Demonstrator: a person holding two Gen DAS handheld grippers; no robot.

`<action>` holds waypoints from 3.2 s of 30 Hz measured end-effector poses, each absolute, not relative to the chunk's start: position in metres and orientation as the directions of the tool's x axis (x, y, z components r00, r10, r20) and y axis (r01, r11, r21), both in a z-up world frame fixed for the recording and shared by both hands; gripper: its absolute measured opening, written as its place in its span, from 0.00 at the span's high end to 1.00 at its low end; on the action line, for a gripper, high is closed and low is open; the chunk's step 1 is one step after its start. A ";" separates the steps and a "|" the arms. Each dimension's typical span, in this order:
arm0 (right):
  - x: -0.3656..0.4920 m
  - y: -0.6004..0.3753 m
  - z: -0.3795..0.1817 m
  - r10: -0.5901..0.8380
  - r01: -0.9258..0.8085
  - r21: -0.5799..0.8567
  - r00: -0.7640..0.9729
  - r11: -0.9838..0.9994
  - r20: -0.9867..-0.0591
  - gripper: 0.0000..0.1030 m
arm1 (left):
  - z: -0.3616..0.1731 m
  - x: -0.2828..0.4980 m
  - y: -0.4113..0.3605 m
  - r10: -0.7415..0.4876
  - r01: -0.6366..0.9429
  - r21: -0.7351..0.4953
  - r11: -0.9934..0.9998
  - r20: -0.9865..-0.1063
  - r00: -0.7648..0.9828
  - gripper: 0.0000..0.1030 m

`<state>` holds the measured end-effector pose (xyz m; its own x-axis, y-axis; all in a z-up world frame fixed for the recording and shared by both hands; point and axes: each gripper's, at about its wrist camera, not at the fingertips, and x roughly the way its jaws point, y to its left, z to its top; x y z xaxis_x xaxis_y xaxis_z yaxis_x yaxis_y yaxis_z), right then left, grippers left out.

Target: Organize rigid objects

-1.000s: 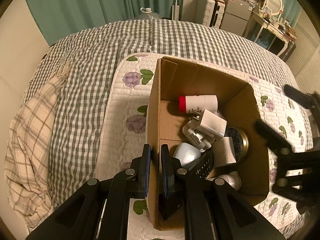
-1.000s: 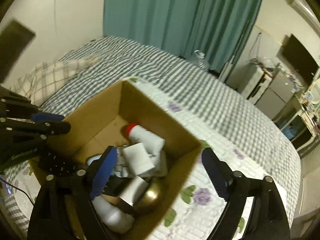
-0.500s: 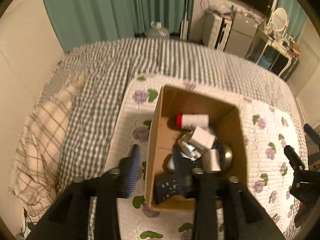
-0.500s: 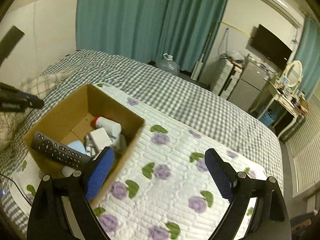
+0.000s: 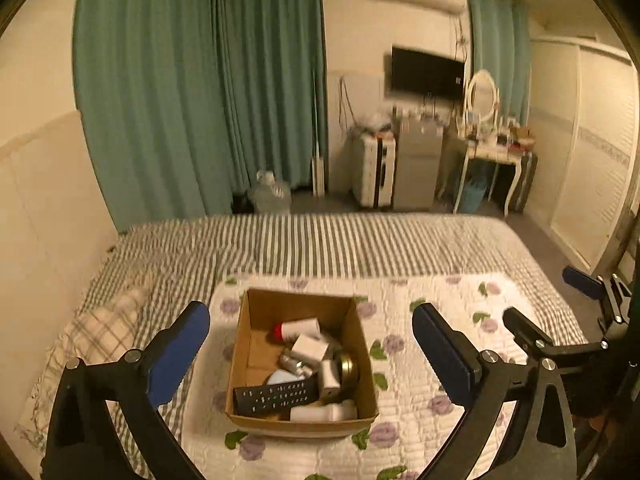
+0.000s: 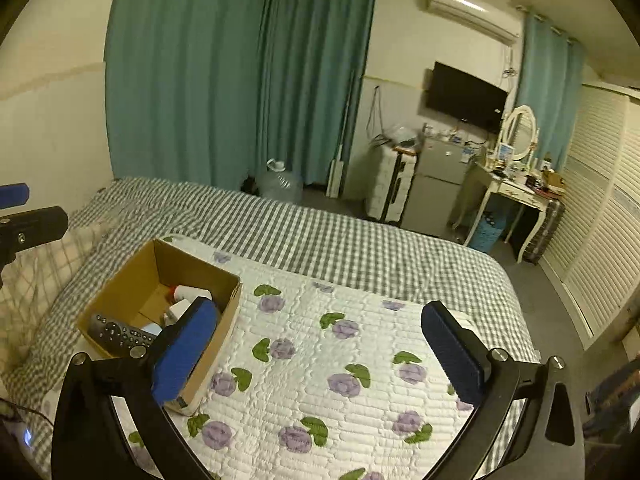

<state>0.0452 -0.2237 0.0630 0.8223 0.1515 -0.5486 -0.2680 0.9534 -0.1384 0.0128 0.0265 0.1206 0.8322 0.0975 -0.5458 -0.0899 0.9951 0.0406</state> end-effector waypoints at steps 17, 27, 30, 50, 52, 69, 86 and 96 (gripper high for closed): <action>-0.012 -0.262 0.055 0.066 -0.109 -0.070 0.886 0.992 -0.459 0.00 | 0.064 -0.020 -0.013 0.147 -0.095 0.147 0.985 -0.407 0.901 0.00; 0.005 -0.262 0.029 0.069 -0.102 -0.031 0.841 0.994 -0.537 0.00 | 0.053 -0.008 -0.004 0.141 -0.120 0.074 0.990 -0.463 0.875 0.00; 0.006 -0.262 0.026 0.071 -0.098 -0.020 0.836 0.995 -0.545 0.00 | 0.051 -0.008 -0.005 0.131 -0.106 0.079 0.991 -0.470 0.873 0.00; 0.000 -0.257 0.040 0.083 -0.112 -0.027 0.861 0.993 -0.502 0.00 | 0.054 -0.012 -0.008 0.114 -0.090 0.073 0.993 -0.483 0.868 0.00; 0.001 -0.258 0.038 0.071 -0.105 -0.036 0.855 0.994 -0.514 0.00 | 0.053 -0.010 -0.009 0.111 -0.087 0.072 0.994 -0.492 0.863 0.00; 0.004 -0.258 0.033 0.067 -0.109 -0.049 0.843 0.993 -0.533 0.00 | 0.049 -0.009 -0.008 0.120 -0.088 0.086 0.992 -0.500 0.858 0.00; 0.005 -0.257 0.032 0.069 -0.113 -0.049 0.840 0.992 -0.538 0.00 | 0.048 -0.010 -0.010 0.124 -0.088 0.095 0.992 -0.497 0.859 0.00; 0.006 -0.254 0.027 0.067 -0.113 -0.050 0.834 0.992 -0.548 0.00 | 0.049 -0.010 -0.008 0.125 -0.088 0.097 0.991 -0.498 0.858 0.00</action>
